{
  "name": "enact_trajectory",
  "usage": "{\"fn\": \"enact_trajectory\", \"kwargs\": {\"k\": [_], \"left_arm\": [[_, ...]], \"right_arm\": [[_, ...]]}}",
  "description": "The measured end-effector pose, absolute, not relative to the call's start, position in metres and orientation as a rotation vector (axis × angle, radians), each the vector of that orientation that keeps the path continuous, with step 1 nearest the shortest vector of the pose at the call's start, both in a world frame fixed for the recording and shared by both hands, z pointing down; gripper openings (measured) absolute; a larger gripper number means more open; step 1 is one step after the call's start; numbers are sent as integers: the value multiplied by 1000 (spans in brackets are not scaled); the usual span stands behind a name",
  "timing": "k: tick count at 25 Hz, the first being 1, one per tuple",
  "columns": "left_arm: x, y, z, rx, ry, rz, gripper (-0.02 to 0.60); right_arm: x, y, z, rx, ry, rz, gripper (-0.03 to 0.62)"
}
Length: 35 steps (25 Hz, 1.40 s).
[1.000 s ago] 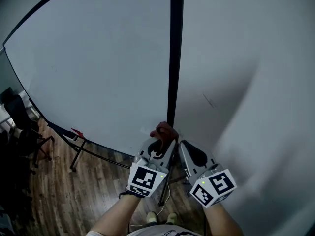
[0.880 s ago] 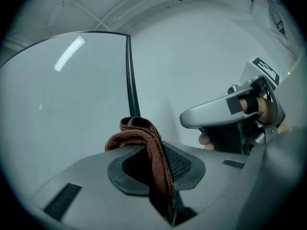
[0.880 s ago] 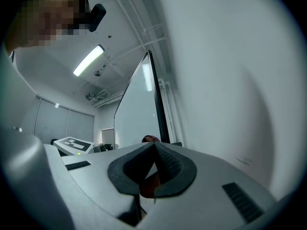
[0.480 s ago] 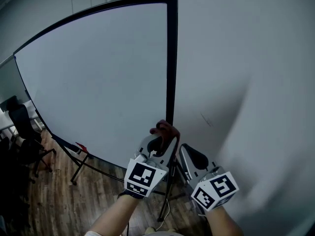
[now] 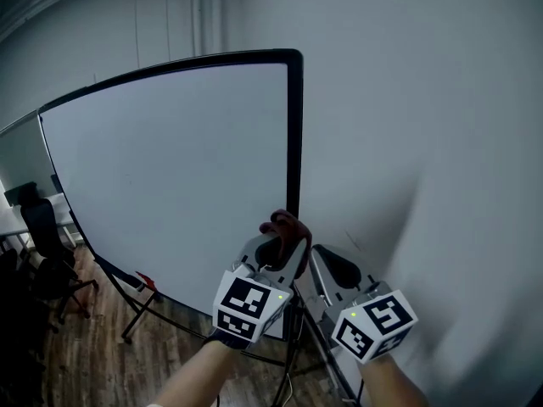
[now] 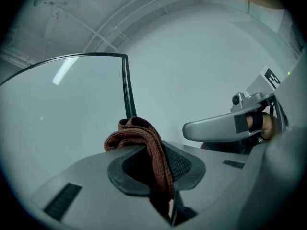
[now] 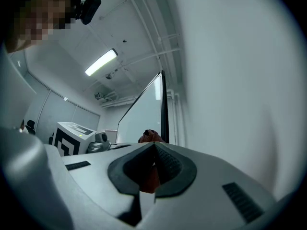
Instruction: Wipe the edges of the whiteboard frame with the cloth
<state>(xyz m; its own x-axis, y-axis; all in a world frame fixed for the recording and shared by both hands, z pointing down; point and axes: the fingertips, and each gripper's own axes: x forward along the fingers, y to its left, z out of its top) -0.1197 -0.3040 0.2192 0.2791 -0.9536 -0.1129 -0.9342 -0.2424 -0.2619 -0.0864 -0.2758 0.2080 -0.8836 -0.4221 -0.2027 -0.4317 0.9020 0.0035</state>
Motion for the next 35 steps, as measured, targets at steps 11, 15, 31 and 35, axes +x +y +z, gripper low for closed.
{"fn": "enact_trajectory", "kwargs": {"k": [11,15,31,35], "left_arm": [[-112,-306,140,-2197,1694,-104,72],[-109,-303,111,-2167,1666,-80,72],[-104,-307,32,-2074,1630,-22,72],[-103,-306,26,-2075,1627,-17,72]], "right_arm": [[-75,-268,152,-630,2799,159,2],[-71,-262,142,-622,2781,175,2],[-67,-260,77,-607,2736,346,2],[-68,-263,48,-588,2727,372,2]]}}
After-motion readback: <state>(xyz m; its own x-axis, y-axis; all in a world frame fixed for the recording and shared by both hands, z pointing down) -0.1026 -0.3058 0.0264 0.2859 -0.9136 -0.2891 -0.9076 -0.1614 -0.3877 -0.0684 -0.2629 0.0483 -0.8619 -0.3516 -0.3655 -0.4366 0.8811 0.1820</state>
